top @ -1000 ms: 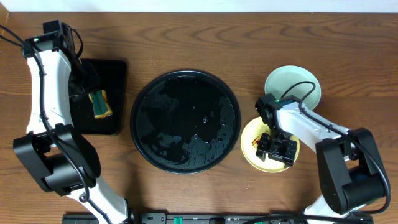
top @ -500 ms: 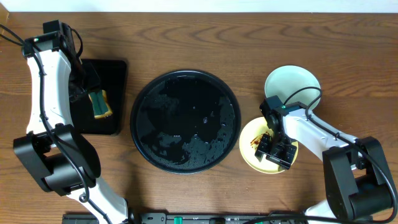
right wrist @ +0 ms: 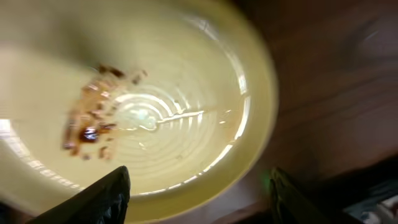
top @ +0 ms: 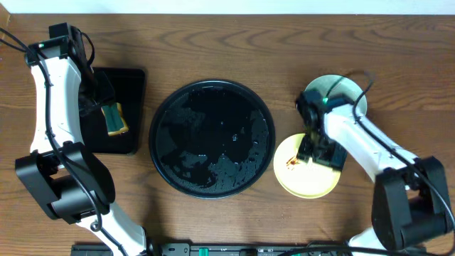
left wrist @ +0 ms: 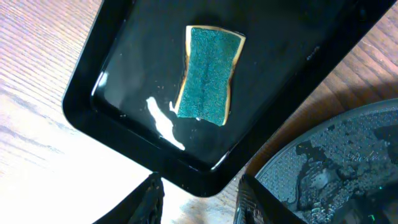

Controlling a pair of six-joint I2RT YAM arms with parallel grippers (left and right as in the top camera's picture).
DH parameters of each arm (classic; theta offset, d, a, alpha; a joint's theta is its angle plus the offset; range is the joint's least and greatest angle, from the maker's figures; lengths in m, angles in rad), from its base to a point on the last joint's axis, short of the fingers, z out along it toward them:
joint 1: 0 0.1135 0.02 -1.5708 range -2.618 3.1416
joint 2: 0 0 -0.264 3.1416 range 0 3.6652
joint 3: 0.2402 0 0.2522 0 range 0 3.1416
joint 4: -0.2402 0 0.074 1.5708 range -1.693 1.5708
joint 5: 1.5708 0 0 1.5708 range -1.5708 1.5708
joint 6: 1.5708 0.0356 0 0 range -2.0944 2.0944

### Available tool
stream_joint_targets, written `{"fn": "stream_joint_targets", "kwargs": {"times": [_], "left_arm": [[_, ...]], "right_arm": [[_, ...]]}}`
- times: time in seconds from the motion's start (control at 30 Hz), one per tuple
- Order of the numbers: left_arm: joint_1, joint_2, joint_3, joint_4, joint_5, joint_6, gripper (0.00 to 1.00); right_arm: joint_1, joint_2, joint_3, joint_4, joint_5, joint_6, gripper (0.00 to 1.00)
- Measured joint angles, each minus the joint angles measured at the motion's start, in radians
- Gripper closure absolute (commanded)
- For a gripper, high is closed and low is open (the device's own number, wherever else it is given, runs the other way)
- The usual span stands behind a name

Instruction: Clean dirty plates on tray and stack at the side

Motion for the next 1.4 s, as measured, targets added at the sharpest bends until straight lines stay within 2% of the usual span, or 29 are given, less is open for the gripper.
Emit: {"fn": "stream_joint_targets", "kwargs": {"times": [0.2, 0.37, 0.5, 0.53, 0.63, 0.93, 0.97, 1.07, 1.2, 1.4], "left_arm": [[0.0, 0.0, 0.0, 0.001, 0.0, 0.0, 0.59], [0.0, 0.0, 0.0, 0.008, 0.001, 0.001, 0.59], [0.0, 0.0, 0.0, 0.01, 0.002, 0.001, 0.59], [0.0, 0.0, 0.0, 0.01, 0.001, 0.0, 0.59], [0.0, 0.0, 0.0, 0.01, 0.001, 0.0, 0.59], [0.0, 0.0, 0.0, 0.007, 0.0, 0.001, 0.59], [0.0, 0.0, 0.0, 0.007, 0.0, 0.001, 0.59], [0.0, 0.0, 0.0, 0.007, 0.0, 0.001, 0.59], [0.0, 0.0, 0.0, 0.007, 0.0, 0.001, 0.59], [0.0, 0.0, 0.0, 0.007, 0.0, 0.001, 0.59]], "right_arm": [[-0.031, -0.134, 0.071, -0.094, 0.068, -0.003, 0.27], [-0.132, -0.222, -0.034, -0.054, 0.049, -0.004, 0.31], [-0.166, -0.226, -0.172, 0.055, -0.015, -0.021, 0.34], [-0.167, -0.226, -0.195, 0.073, -0.023, -0.023, 0.36], [-0.169, -0.226, -0.28, 0.145, -0.07, -0.028, 0.58], [-0.169, -0.225, -0.458, 0.311, -0.162, -0.027, 0.61], [-0.169, -0.225, -0.467, 0.321, -0.167, -0.026, 0.64], [-0.169, -0.225, -0.477, 0.345, -0.18, -0.026, 0.83], [-0.171, -0.233, -0.482, 0.38, -0.178, -0.013, 0.97], [-0.177, -0.251, -0.484, 0.423, -0.18, -0.004, 0.98]]}}
